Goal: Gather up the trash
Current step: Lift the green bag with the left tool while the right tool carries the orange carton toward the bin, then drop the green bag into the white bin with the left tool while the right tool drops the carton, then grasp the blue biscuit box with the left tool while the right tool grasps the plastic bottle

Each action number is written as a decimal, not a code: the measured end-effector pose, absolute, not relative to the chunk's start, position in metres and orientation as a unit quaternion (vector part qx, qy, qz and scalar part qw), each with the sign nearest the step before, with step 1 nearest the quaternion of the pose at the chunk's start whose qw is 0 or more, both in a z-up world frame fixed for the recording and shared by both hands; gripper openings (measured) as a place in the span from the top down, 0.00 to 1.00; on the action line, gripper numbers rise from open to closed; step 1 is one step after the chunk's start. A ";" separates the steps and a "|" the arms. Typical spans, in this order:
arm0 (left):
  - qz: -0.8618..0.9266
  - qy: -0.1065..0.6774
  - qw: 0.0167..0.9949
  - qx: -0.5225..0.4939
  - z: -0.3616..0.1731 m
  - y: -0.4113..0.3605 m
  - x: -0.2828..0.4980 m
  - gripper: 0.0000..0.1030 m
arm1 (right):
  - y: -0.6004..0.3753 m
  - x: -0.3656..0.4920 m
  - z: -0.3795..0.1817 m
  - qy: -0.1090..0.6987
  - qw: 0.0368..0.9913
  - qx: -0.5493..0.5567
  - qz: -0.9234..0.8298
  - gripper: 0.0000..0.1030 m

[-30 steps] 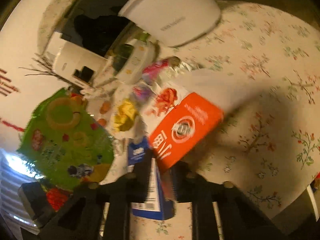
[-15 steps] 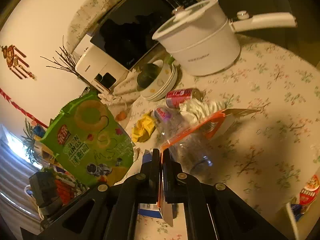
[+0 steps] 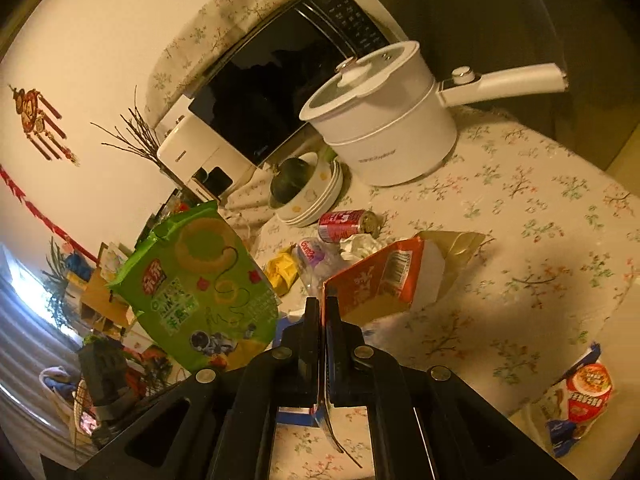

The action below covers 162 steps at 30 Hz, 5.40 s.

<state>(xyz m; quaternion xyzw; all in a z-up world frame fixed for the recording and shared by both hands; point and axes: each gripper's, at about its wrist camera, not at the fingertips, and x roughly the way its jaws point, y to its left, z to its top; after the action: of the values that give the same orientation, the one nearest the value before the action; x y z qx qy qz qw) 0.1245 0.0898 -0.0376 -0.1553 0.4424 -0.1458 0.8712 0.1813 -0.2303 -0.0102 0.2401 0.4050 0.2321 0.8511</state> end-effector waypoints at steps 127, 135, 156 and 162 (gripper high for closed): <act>-0.248 0.501 0.822 0.107 -0.085 -0.144 0.089 0.19 | -0.440 0.080 -0.045 0.475 0.861 0.183 -0.016 0.37; -0.232 0.502 0.828 0.095 -0.080 -0.126 0.091 0.19 | -0.436 0.082 -0.043 0.474 0.862 0.179 -0.015 0.33; -0.006 0.530 0.848 0.018 -0.096 0.002 0.133 0.00 | -0.337 0.125 -0.038 0.485 0.867 0.105 0.045 0.18; 0.034 0.552 0.833 -0.009 -0.118 0.020 0.149 0.00 | -0.306 0.135 -0.042 0.491 0.865 0.085 0.064 0.17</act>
<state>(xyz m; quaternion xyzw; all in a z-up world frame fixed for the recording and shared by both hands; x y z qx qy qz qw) 0.1490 0.0204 -0.1180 -0.0092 0.5517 0.0338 0.8333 0.1353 -0.3060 -0.0420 0.0851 0.4908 0.0639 0.8647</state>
